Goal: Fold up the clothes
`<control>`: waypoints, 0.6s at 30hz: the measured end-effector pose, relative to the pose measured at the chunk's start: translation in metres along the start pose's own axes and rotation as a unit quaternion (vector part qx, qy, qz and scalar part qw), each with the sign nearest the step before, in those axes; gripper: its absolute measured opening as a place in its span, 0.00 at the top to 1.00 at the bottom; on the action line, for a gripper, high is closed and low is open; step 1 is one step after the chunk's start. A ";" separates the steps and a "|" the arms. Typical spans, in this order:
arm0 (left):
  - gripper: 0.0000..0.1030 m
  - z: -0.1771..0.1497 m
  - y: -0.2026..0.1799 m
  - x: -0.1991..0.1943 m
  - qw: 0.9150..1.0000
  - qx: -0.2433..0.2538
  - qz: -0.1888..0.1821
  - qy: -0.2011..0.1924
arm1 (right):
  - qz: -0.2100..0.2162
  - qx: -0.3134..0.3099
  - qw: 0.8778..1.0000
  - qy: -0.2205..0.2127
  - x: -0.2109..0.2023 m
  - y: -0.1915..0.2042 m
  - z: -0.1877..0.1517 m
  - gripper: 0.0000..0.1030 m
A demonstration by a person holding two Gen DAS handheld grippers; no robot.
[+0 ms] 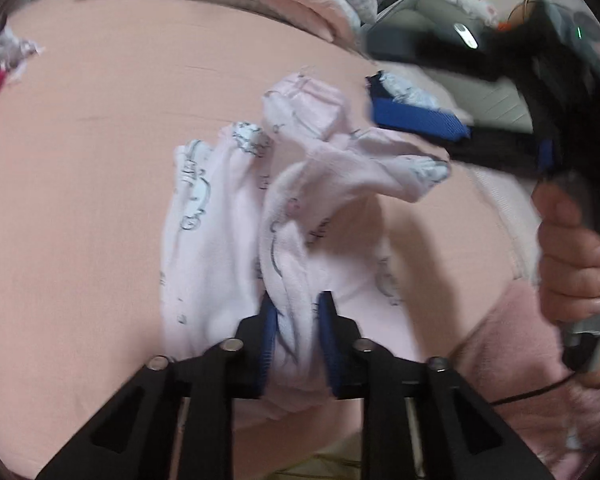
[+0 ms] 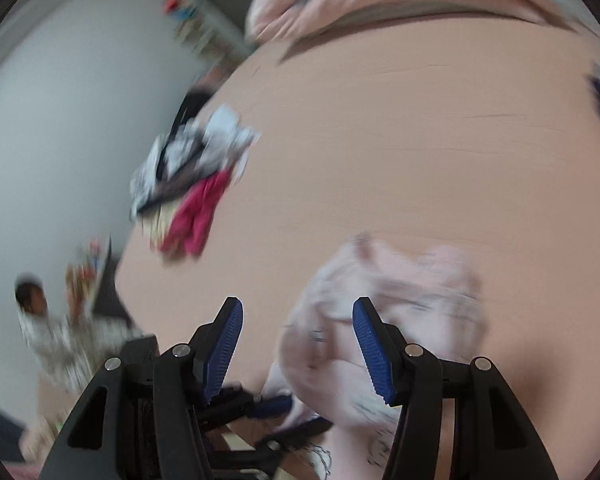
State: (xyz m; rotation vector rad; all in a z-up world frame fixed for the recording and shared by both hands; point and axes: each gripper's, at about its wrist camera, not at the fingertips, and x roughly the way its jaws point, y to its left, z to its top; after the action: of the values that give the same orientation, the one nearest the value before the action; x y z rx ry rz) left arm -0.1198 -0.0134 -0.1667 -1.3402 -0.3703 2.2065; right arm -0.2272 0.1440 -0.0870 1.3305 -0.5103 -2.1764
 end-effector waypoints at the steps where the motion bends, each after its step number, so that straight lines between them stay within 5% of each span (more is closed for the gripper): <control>1: 0.84 0.000 -0.001 -0.002 1.000 0.001 -0.005 -0.004 | -0.011 0.017 0.999 -0.030 -0.016 -0.009 -0.002 0.45; 4: 0.84 0.000 -0.001 -0.003 1.000 -0.002 -0.013 -0.003 | -0.042 0.028 0.998 -0.046 -0.044 -0.030 -0.019 0.45; 10: 0.84 -0.007 0.005 0.010 1.000 -0.018 0.006 0.024 | -0.115 -0.044 0.991 0.055 -0.025 -0.034 -0.051 0.45; 18: 0.84 -0.007 0.006 0.000 1.000 -0.019 -0.004 0.012 | -0.078 -0.060 0.995 0.037 0.030 -0.012 -0.008 0.45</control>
State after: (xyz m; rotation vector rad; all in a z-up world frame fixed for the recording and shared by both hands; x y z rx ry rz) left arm -0.1155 -0.0190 -0.1731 -1.3805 -0.4089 2.1858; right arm -0.2345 0.1344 -0.1182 1.4207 -0.2514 -2.2330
